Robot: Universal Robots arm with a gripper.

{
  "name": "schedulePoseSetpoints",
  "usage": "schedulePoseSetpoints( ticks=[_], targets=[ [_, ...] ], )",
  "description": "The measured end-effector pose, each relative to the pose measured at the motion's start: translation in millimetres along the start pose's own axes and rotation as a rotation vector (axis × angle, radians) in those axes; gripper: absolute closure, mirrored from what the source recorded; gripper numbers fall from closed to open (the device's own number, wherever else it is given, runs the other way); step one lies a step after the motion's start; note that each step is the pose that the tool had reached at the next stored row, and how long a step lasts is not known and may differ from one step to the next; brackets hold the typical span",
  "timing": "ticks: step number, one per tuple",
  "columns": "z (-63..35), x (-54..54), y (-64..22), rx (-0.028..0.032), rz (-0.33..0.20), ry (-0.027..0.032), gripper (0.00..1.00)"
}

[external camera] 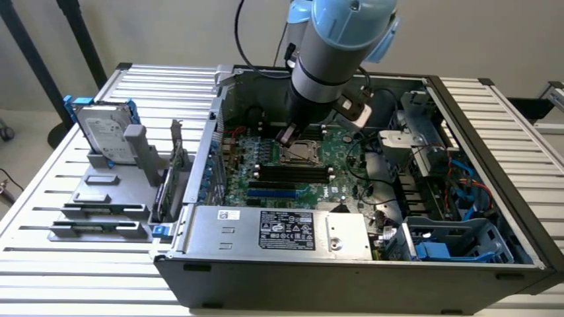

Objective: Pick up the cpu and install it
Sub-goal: 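Install the first cpu locking lever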

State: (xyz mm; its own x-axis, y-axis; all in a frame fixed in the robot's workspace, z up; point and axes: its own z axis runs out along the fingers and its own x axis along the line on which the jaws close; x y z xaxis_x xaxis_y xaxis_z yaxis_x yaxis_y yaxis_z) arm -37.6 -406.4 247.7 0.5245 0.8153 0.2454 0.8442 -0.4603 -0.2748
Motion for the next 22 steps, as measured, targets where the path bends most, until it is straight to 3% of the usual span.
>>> schedulePoseSetpoints(
  ticks=[5, 15, 17, 20, 22],
  targets=[
    [-0.7, -1.9, 0.4, 0.001, 0.007, -0.01, 0.89],
    [-4.9, -9.9, 1.6, 0.0079, 0.015, -0.0193, 0.89],
    [-5.2, -10.7, 1.4, 0.0045, 0.017, -0.0283, 0.89],
    [-4.6, -11.5, 0.7, -0.008, 0.024, -0.0463, 0.89],
    [-3.9, -12.2, 0.1, -0.0161, 0.032, -0.0548, 0.89]
  ],
)
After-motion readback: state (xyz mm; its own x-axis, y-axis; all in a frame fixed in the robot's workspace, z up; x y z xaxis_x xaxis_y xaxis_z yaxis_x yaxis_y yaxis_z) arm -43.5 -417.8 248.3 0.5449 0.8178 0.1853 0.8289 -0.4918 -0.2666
